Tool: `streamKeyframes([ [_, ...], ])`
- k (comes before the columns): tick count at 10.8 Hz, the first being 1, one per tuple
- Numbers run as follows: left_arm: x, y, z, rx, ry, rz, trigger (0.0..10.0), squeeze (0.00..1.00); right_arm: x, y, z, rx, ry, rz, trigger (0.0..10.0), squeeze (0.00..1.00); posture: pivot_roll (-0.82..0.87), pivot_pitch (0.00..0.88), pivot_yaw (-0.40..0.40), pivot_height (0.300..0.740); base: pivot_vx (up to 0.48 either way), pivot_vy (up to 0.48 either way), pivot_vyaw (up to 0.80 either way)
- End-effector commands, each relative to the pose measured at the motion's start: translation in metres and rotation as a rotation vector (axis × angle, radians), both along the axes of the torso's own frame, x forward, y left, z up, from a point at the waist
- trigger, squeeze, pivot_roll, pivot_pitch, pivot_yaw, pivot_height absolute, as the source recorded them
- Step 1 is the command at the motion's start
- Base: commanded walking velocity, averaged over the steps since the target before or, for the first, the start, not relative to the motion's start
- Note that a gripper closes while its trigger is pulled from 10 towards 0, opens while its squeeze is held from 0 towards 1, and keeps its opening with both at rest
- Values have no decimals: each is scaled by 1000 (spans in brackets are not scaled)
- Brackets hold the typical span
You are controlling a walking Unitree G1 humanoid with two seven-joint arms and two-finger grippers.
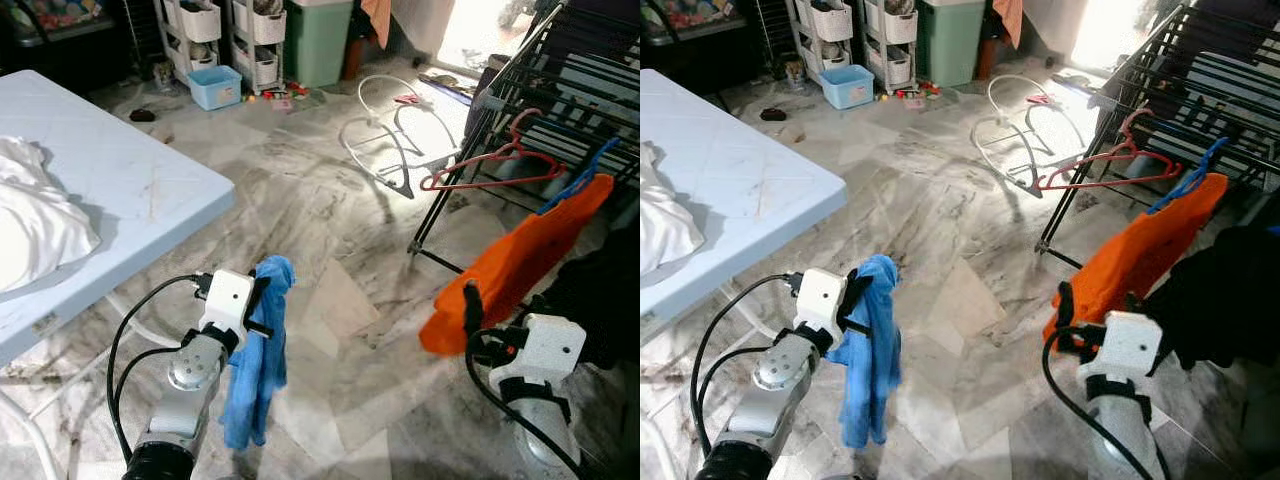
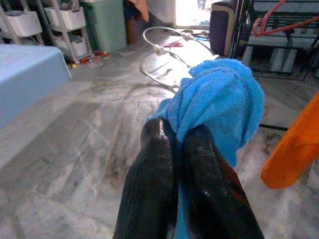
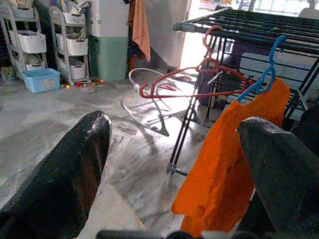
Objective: Hang hanger
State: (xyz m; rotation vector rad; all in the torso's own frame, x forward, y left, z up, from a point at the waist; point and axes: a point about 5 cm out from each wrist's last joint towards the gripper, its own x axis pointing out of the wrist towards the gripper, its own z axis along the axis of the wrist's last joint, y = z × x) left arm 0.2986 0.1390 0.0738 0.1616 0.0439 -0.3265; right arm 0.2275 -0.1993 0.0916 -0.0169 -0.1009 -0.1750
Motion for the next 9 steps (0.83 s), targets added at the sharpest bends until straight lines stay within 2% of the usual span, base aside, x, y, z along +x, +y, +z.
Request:
streamKeyframes([
  [1,5,-8,7,5,-29,-25,10000,0,-1,-2,4,2,-21,-21,10000,0,143,59,-89,740,0,0,0],
  [3,12,-23,11,5,-32,-92,10000,0,-5,-3,6,13,-36,-76,10000,0,106,50,-45,740,0,0,0],
  [6,20,-41,15,9,-33,-173,10000,0,-21,-5,2,20,-34,-153,10000,0,22,38,17,740,0,0,0],
  [8,23,-54,11,-5,-6,-216,10000,0,-31,-3,2,15,-32,-181,10000,0,-8,39,26,740,0,0,0],
  [9,22,-54,10,-6,-5,-219,10000,0,-31,-1,4,11,-34,-171,10000,0,-3,43,13,740,0,0,0],
])
